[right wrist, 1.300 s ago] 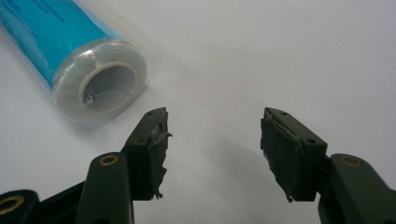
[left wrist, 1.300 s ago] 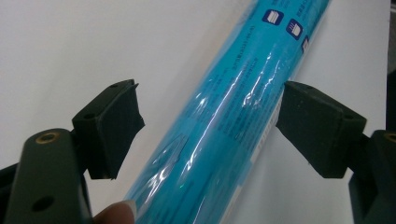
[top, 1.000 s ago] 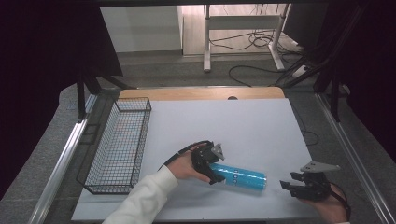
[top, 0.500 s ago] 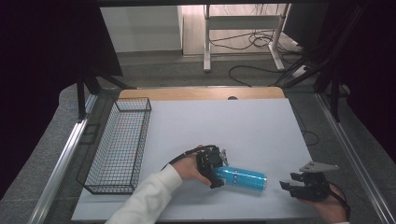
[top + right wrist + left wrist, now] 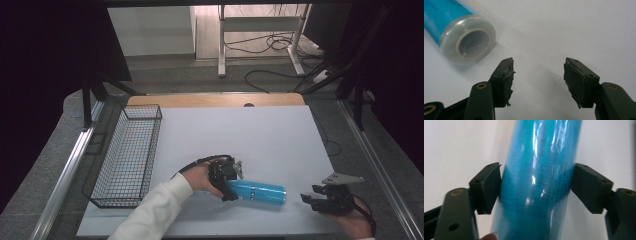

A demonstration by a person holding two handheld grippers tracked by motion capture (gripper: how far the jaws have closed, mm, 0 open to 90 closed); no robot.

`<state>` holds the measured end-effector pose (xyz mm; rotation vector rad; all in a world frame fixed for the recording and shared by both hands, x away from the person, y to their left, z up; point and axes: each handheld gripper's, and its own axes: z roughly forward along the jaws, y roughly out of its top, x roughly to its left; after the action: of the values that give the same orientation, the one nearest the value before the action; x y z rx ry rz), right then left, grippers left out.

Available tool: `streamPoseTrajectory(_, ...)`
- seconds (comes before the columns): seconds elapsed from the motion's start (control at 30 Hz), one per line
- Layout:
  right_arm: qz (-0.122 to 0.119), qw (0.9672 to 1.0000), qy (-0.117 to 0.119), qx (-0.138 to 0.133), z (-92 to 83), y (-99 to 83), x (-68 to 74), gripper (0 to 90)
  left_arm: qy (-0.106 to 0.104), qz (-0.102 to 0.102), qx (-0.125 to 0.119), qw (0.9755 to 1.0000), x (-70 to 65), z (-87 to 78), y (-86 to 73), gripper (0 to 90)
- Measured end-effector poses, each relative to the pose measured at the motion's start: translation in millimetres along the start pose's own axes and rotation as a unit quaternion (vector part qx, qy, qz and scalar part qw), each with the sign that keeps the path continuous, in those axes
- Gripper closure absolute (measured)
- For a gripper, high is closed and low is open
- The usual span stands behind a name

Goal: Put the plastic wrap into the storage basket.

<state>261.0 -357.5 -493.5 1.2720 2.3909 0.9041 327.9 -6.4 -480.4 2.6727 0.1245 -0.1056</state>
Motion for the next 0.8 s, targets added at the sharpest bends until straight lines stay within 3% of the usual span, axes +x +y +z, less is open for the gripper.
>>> streamPoseTrajectory(0.27,0.0,1.0,-0.002,-0.003,-1.6,1.2,0.8,40.8,0.015,0.006,0.022,0.9996,-7.8,2.4,7.8,29.7)
streamPoseTrajectory(0.47,0.0,1.0,-0.001,-0.001,-0.9,0.3,-0.4,40.7,0.028,0.022,0.079,0.9963,-11.5,27.5,13.7,24.0)
streamPoseTrajectory(0.5,0.0,1.0,-0.001,-0.001,-0.9,0.3,-0.4,40.7,0.028,0.022,0.079,0.9963,-11.5,27.5,13.7,21.8)
streamPoseTrajectory(0.53,0.002,1.0,-0.001,0.001,-0.8,-0.2,-0.7,40.6,0.042,0.025,0.086,0.9951,-12.0,32.7,14.6,22.2)
streamPoseTrajectory(0.63,0.002,1.0,-0.002,0.0,-0.8,-0.7,-1.5,40.6,0.037,0.032,0.086,0.9951,-11.7,32.1,15.3,25.4)
streamPoseTrajectory(0.8,0.002,1.0,-0.003,-0.002,-0.9,-0.8,-2.0,40.8,0.05,0.042,0.082,0.9945,-14.5,29.9,15.4,27.7)
